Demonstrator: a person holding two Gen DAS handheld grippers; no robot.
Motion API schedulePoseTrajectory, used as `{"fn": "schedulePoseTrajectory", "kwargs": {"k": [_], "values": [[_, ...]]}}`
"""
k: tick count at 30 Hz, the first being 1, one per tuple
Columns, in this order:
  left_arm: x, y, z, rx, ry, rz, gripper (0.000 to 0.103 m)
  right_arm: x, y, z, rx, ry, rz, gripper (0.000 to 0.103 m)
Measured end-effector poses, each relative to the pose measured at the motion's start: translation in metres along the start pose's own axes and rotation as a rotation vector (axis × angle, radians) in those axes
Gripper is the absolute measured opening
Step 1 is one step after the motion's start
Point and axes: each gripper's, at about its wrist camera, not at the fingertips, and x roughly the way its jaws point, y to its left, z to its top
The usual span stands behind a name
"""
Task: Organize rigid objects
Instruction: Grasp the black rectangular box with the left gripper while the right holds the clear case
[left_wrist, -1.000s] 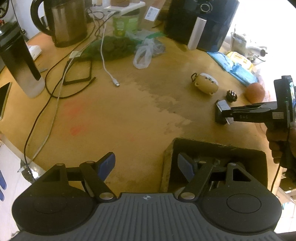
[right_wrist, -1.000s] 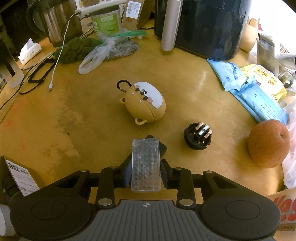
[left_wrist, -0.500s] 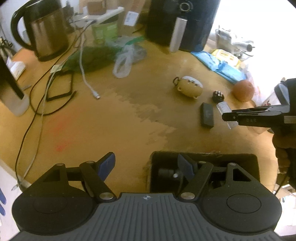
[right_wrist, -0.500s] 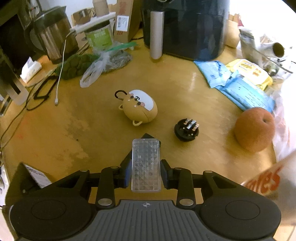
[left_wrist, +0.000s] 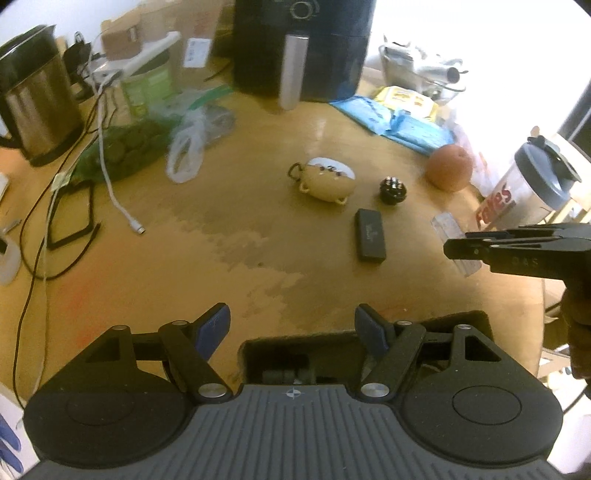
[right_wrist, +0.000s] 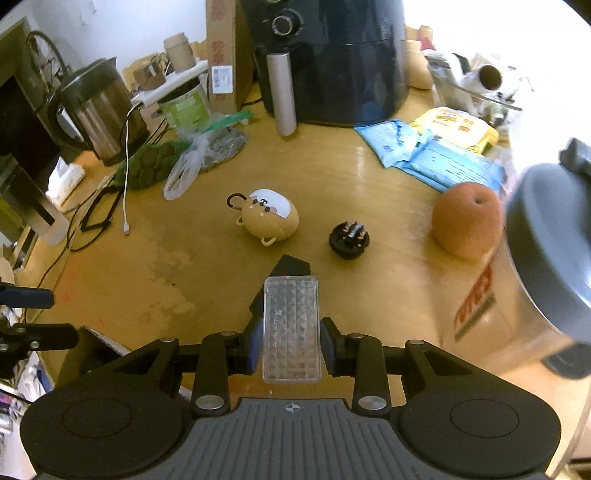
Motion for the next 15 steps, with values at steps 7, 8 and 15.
{"fn": "schedulePoseTrajectory", "kwargs": {"k": [7, 8, 15], "values": [[0.009, -0.013, 0.009, 0.051, -0.002, -0.012, 0.074, -0.014, -0.014, -0.014, 0.087, -0.012, 0.002, 0.036], [0.01, -0.015, 0.011, 0.057, -0.002, -0.013, 0.074, -0.016, -0.015, -0.016, 0.095, -0.013, 0.0, 0.036], [0.024, -0.026, 0.019, 0.092, 0.005, -0.017, 0.074, -0.024, -0.02, -0.027, 0.133, -0.016, -0.013, 0.036]]}}
